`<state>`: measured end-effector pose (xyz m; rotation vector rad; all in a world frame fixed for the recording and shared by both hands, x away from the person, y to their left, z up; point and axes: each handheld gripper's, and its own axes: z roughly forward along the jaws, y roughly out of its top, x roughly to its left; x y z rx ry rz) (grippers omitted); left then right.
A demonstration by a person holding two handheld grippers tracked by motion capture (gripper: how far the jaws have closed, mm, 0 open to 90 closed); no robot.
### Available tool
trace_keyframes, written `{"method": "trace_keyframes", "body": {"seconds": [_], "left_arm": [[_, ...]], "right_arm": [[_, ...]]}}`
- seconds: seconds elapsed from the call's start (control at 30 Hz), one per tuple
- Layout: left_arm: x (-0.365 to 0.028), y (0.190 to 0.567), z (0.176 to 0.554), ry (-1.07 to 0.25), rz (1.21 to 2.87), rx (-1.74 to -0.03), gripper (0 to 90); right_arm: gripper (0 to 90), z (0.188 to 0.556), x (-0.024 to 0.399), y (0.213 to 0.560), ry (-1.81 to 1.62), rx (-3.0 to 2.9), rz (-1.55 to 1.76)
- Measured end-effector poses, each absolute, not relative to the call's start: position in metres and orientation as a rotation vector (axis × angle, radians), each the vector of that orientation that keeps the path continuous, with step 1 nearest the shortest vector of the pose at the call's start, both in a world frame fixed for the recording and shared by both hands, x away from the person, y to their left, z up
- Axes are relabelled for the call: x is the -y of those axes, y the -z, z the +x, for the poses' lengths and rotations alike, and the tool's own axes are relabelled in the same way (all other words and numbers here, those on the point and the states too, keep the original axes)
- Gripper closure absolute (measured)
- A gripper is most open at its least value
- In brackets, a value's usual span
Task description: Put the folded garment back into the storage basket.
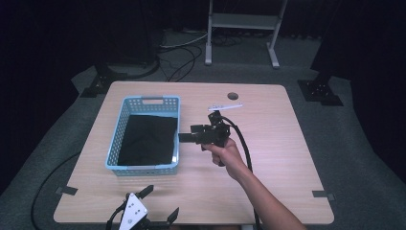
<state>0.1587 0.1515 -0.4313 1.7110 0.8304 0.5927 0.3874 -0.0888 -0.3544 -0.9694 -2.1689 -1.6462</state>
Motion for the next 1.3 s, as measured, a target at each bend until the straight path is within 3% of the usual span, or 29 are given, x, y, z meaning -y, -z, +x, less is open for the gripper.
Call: {"method": "trace_keyframes", "body": {"seconds": [1.3], "left_arm": [[-0.15, 0.431, 0.157, -0.595, 1.714, -0.824, 0.0]], "right_arm": [[7.6, 0.379, 0.117, 0.37, 1.617, 2.187, -1.021]]}}
